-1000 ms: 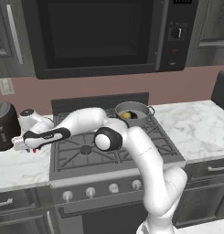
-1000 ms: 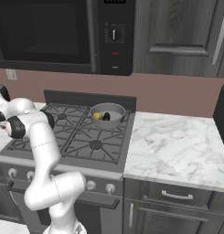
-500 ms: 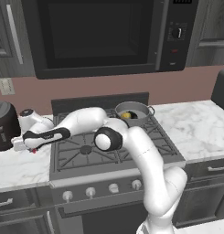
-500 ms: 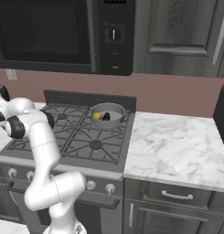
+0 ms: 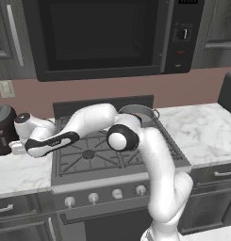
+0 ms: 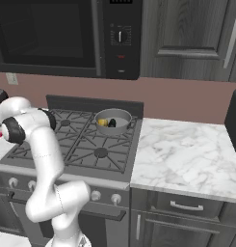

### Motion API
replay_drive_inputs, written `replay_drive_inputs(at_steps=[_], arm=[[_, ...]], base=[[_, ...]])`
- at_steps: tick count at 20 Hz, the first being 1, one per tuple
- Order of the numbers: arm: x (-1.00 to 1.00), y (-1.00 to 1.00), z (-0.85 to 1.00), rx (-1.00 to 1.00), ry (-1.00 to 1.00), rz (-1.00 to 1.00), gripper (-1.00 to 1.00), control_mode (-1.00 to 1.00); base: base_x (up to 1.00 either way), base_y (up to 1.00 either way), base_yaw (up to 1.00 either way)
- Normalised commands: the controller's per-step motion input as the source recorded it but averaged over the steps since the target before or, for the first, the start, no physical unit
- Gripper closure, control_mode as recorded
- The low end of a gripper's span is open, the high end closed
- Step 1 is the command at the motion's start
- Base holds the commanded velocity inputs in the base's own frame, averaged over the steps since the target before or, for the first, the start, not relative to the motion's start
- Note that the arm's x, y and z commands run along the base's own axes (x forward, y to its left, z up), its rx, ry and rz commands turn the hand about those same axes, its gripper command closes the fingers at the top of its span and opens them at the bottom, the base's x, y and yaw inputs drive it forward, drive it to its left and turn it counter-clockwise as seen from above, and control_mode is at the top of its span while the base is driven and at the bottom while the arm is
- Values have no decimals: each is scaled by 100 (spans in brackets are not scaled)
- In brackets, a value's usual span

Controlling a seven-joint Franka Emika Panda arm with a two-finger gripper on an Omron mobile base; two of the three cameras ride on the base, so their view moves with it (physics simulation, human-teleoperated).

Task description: Put the eggplant and squash in the pot. Retrieve the spatula and lightly stir the vegetables in the pot.

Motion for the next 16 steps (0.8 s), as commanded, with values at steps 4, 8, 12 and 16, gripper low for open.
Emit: replay_drive_inputs(at_steps=[4,8,12,16], arm=[[-61,-54,54,13,-4,-13,100,-100],[-86,-78,43,21,-2,-16,100,-100],[-82,-85,44,21,0,-15,100,-100],[-71,-81,49,19,0,-12,100,-100]], base=[[0,0,0],[0,0,0],[0,0,0],[0,0,0]])
